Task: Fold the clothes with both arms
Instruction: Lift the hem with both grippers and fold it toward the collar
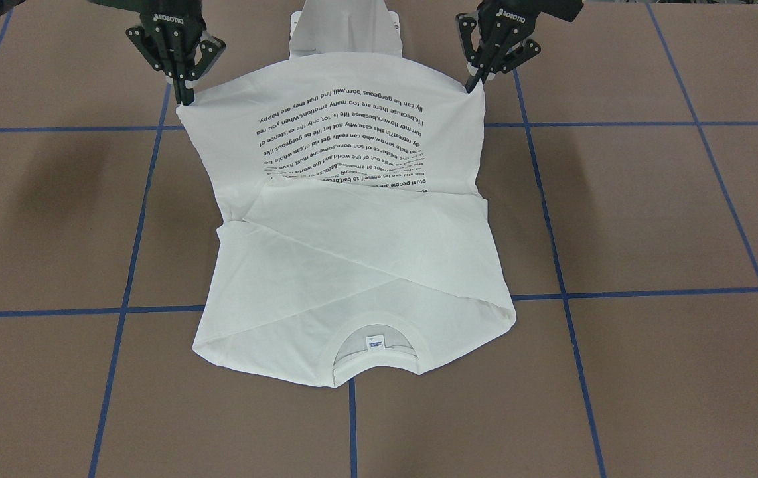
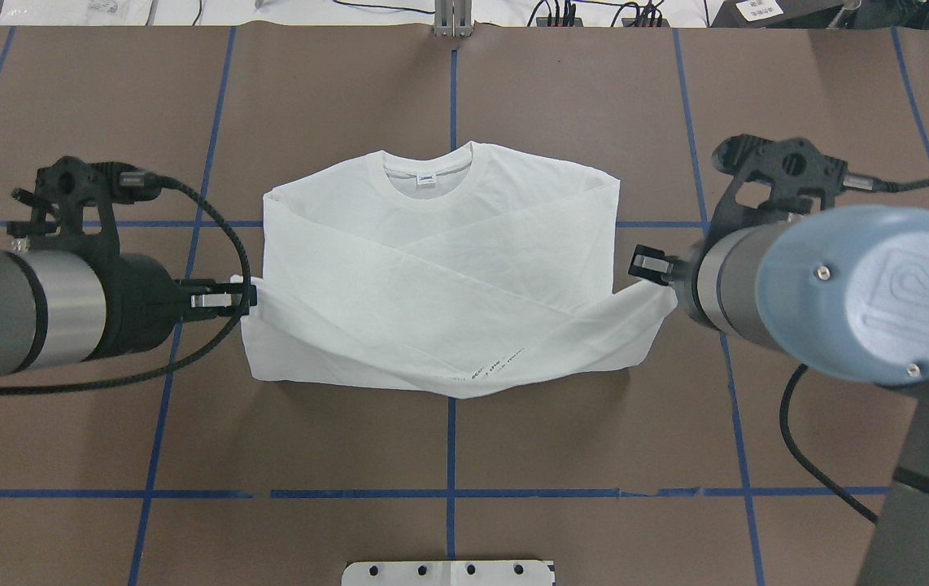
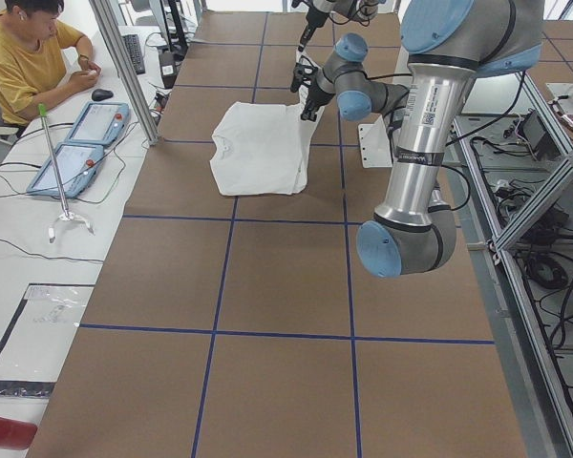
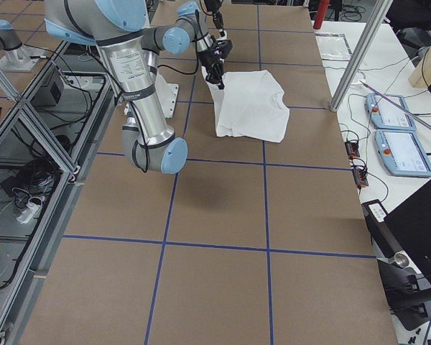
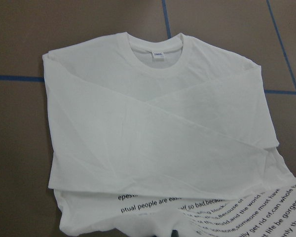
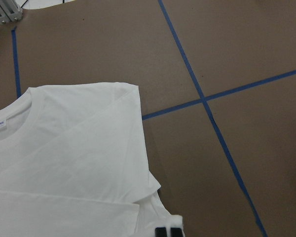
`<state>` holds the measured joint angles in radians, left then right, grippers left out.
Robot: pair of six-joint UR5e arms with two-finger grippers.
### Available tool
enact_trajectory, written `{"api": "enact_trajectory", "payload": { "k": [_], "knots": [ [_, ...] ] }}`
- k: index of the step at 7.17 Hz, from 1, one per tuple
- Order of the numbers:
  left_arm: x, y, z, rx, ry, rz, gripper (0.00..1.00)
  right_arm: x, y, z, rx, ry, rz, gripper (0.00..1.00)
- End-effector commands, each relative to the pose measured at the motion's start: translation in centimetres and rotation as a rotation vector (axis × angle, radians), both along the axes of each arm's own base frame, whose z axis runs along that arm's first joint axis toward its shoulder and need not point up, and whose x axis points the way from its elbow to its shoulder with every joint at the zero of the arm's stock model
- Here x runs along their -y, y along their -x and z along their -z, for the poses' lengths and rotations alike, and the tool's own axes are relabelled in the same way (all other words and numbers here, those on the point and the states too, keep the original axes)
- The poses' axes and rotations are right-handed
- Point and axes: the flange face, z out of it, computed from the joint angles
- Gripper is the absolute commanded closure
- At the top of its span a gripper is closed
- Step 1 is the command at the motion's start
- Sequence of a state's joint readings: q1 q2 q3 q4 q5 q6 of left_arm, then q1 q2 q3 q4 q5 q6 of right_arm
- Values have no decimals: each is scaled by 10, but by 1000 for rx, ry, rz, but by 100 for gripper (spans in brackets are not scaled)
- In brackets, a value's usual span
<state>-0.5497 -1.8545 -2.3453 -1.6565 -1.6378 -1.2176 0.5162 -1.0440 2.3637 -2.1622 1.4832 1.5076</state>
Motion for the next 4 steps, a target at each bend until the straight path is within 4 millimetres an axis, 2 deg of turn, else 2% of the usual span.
{"api": "enact_trajectory", "payload": {
  "k": [1,2,3,4],
  "knots": [
    [80,-8,-14,106,-34,79,100,82,17,-12,-30,-13,-36,100],
    [109,-17,-18,139,-38,100,100,120,39,-21,-10,-19,-60,100],
    [136,-45,-33,160,-26,105,100,150,67,-30,-19,-15,-67,100],
    [162,-74,-63,163,-26,107,100,175,95,-38,-23,-13,-69,100]
  ]
}}
